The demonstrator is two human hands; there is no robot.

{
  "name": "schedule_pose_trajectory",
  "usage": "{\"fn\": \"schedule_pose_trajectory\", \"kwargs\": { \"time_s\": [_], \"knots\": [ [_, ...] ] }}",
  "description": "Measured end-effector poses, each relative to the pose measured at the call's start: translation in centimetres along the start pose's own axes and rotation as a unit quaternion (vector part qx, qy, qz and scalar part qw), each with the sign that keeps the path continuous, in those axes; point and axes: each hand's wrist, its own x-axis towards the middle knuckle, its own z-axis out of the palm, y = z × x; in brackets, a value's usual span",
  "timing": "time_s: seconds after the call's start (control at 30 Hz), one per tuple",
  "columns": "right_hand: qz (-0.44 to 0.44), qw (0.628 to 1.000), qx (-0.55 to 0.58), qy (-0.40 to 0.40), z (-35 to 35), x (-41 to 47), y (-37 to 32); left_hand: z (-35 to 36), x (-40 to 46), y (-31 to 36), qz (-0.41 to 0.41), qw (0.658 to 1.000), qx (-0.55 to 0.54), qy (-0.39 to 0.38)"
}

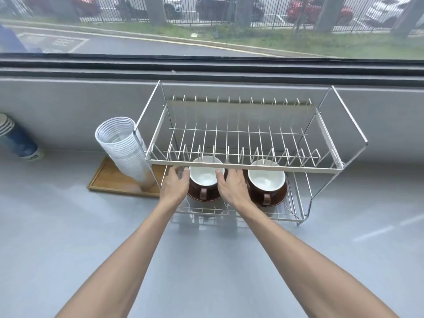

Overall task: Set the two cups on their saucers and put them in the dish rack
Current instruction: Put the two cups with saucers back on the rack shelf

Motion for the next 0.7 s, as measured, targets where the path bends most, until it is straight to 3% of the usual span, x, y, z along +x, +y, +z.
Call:
{"fn": "schedule_pose_trajectory", "kwargs": {
  "time_s": [0.2, 0.47, 0.7],
  "knots": [
    [0.075, 0.994, 0.070, -0.024, 0.6, 1.3, 0.7, 2.1, 1.3, -1.2, -0.014, 0.998, -0.051, -0.038],
    [0.076, 0.993, 0.081, -0.037, 0.1, 1.0, 1.0, 2.3, 0.7, -1.3, -0.017, 0.998, -0.038, -0.042],
    [0.047, 0.996, 0.043, -0.064, -1.5, -0.8, 1.2, 0.4, -1.4, 0.0, -0.013, 0.991, 0.087, -0.105]
  ]
}}
